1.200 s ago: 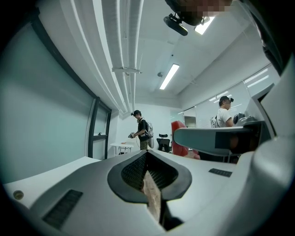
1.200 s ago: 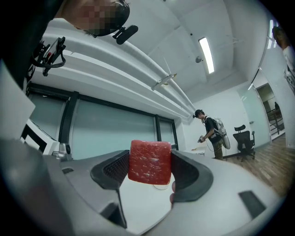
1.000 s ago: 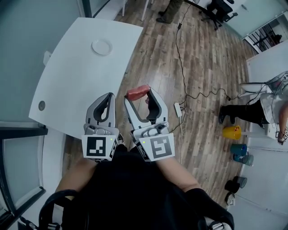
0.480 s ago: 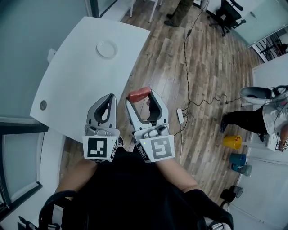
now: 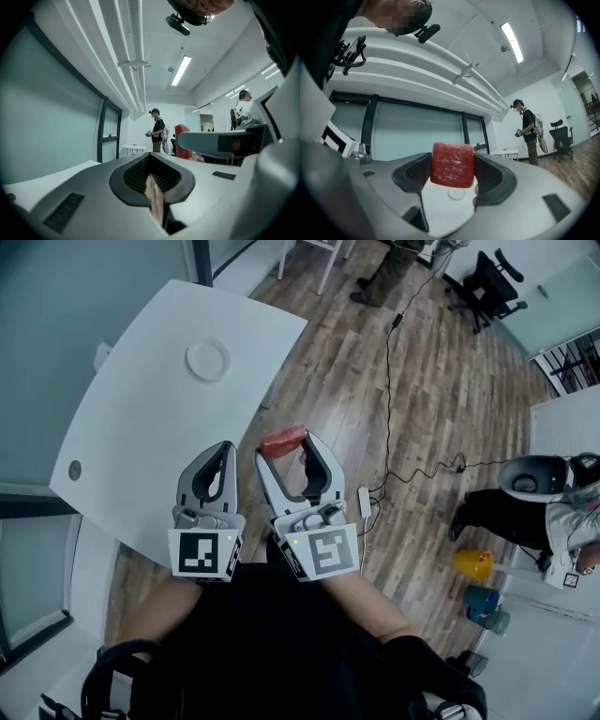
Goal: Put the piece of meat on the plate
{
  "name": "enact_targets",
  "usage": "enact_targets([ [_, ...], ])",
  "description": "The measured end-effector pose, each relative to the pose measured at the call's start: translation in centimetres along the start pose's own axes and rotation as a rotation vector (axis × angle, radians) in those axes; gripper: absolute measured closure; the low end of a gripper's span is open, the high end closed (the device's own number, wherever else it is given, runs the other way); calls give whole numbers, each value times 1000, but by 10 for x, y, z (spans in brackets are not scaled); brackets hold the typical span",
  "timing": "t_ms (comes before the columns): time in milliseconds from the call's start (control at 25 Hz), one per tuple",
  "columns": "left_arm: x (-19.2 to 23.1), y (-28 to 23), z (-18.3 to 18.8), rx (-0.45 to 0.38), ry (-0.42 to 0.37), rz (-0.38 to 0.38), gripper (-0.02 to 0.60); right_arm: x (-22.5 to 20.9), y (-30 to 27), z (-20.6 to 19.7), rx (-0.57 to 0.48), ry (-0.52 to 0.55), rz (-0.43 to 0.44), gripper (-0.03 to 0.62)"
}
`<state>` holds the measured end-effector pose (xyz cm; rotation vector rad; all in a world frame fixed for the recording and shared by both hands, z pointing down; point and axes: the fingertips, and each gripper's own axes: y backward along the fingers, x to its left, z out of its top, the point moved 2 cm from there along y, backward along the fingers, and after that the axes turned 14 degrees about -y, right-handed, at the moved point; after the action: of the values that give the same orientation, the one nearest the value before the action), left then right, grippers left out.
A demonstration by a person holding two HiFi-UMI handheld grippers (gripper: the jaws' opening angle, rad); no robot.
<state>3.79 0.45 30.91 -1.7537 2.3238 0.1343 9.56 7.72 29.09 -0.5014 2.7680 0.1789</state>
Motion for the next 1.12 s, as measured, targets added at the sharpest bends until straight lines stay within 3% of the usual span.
enact_targets([
  [600, -29, -84, 10, 19, 1, 150, 583, -85, -37, 23, 31, -1, 147, 312],
  [1120, -15, -84, 5, 61, 1, 230, 581, -78, -56, 16, 71, -17, 231, 312],
])
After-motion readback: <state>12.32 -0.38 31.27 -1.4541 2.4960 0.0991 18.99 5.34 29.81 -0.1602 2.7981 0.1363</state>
